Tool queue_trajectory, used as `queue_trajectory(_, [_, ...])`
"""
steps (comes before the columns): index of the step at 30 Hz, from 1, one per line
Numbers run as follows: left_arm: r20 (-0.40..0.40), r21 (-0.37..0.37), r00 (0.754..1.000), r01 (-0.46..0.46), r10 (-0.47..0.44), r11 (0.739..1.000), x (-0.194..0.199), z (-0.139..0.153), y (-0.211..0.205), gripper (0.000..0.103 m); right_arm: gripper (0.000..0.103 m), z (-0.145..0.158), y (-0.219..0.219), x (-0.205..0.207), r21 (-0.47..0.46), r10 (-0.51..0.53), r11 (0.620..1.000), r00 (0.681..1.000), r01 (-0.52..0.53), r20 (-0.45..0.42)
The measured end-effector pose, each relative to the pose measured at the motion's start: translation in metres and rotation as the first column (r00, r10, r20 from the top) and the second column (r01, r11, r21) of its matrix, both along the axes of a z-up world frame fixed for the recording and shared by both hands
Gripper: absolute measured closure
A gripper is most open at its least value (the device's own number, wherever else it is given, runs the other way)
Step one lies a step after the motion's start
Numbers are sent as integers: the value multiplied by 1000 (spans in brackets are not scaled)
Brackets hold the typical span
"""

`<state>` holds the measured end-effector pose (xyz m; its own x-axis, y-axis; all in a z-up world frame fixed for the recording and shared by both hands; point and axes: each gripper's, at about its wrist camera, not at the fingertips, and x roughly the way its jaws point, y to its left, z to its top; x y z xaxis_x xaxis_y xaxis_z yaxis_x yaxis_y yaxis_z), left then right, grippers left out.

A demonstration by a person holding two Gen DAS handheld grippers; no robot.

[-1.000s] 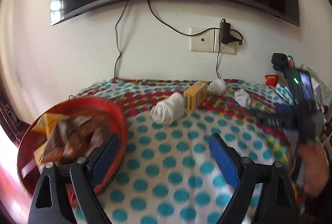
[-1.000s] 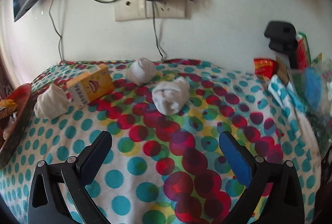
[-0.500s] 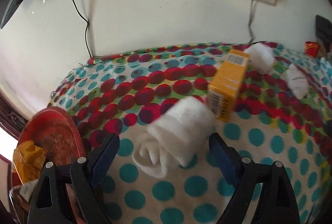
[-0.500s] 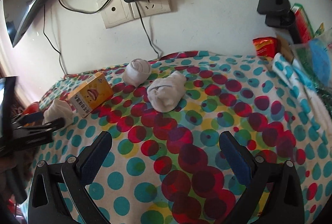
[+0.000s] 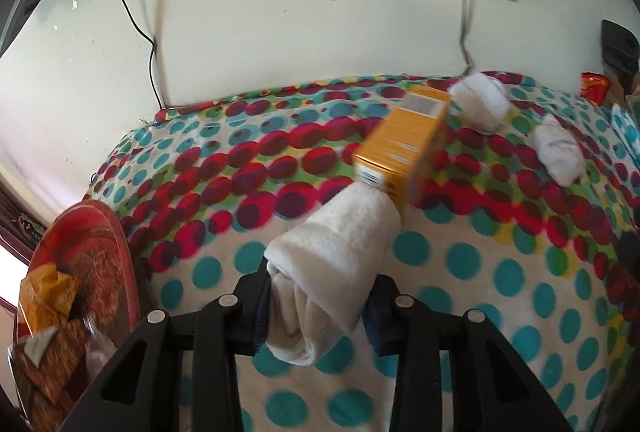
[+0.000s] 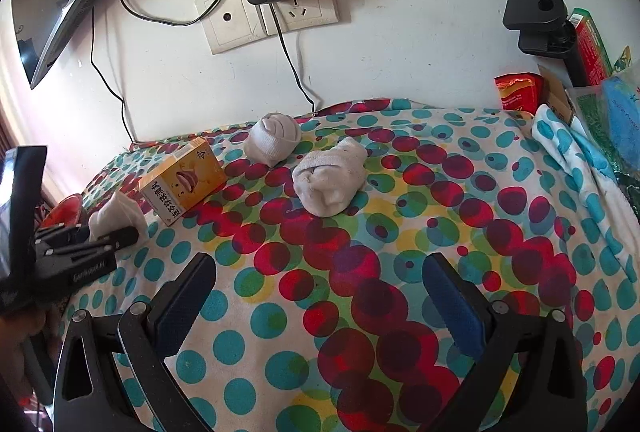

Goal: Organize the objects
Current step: 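Reach the left gripper to the rolled white towel and grasp it, then carry the white towel into the red tray and release it with the left gripper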

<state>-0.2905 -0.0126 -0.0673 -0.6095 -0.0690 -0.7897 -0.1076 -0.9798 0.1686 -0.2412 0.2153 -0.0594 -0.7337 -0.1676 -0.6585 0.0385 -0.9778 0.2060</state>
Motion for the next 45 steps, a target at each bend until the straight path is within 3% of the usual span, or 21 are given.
queue_trajectory(10, [-7, 7, 1000, -10, 10, 1000, 19, 10, 12, 69, 0, 2, -4, 2, 30, 5, 1000, 1000, -5, -17])
queue_trajectory(18, [-47, 23, 998, -33, 34, 999, 40, 34, -4, 69, 0, 2, -11, 2, 67, 13, 998, 1000, -11, -18])
queue_trajectory(30, [-63, 37, 993, -98, 100, 994, 61, 44, -37, 69, 0, 2, -16, 2, 84, 22, 996, 1000, -20, -17])
queue_trajectory(40, [-106, 34, 978, -178, 181, 983, 78, 67, -87, 69, 0, 4, -18, 2, 88, 38, 995, 999, -36, -22])
queue_trajectory(45, [-156, 78, 961, -220, 230, 972, 101, 90, -131, 69, 0, 4, -17, 2, 82, 43, 996, 999, -41, -20])
